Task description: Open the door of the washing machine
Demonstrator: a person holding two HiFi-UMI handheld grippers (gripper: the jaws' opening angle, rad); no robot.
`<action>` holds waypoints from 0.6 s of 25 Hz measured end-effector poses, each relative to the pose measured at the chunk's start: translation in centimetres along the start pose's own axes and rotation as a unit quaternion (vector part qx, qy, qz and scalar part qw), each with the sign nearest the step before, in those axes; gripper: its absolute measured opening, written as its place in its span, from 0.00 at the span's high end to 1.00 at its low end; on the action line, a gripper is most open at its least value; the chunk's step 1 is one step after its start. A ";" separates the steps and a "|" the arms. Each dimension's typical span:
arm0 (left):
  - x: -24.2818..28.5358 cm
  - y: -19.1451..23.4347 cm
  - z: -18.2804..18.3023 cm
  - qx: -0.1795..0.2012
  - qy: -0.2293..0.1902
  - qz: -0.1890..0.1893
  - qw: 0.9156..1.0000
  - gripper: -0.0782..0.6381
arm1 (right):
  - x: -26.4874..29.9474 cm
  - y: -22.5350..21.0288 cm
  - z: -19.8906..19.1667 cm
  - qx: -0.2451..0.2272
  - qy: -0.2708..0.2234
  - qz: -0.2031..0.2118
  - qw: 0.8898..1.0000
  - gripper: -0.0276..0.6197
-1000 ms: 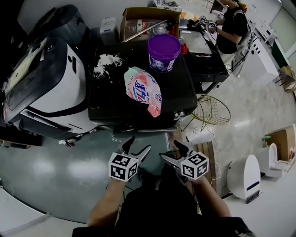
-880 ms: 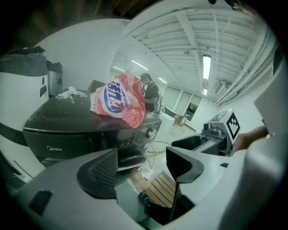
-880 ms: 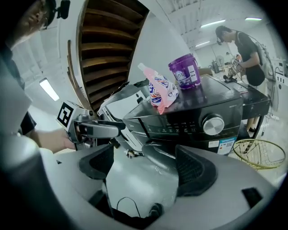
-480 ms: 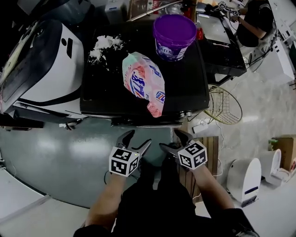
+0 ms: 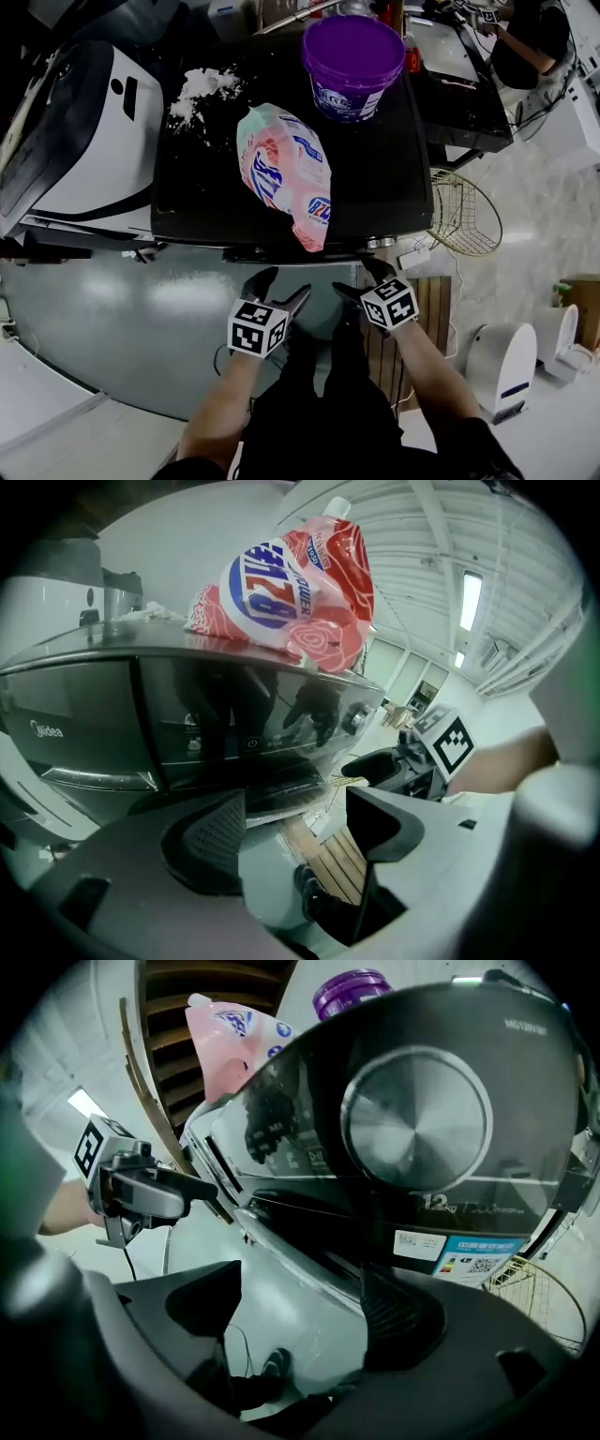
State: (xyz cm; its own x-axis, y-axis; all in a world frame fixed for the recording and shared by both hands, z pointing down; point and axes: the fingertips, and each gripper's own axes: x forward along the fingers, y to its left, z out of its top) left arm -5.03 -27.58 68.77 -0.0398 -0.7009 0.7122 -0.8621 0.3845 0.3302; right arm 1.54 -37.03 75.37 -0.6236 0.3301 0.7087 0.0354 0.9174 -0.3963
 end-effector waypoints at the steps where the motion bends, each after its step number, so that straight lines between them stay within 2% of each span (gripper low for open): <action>1: 0.3 0.1 -0.1 -0.001 0.002 0.000 1.000 0.40 | 0.4 -0.5 -0.2 0.002 0.004 -0.003 1.000 0.33; 4: 1.1 0.2 -0.5 -0.004 0.007 -0.002 1.000 0.40 | 1.7 -2.0 -0.9 0.000 0.020 -0.016 1.000 0.33; 7: 1.8 0.2 -0.7 -0.005 0.012 -0.004 1.000 0.40 | 2.9 -3.4 -1.6 -0.024 0.043 -0.027 0.998 0.35; 12: 2.5 -0.1 -0.7 -0.012 0.012 -0.010 1.000 0.40 | 4.7 -5.1 -3.3 -0.072 0.103 -0.036 0.991 0.43; 15: 2.8 -0.4 -0.9 -0.018 0.011 -0.016 1.000 0.40 | 5.1 -5.9 -3.8 -0.096 0.120 -0.046 0.987 0.49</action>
State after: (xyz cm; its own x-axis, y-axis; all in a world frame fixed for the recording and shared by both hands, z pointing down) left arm -4.33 -29.16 71.11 -0.0014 -0.6996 0.7145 -0.8443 0.3837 0.3740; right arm 1.10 -39.87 83.55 -0.4293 0.2650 0.8634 0.1492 0.9637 -0.2216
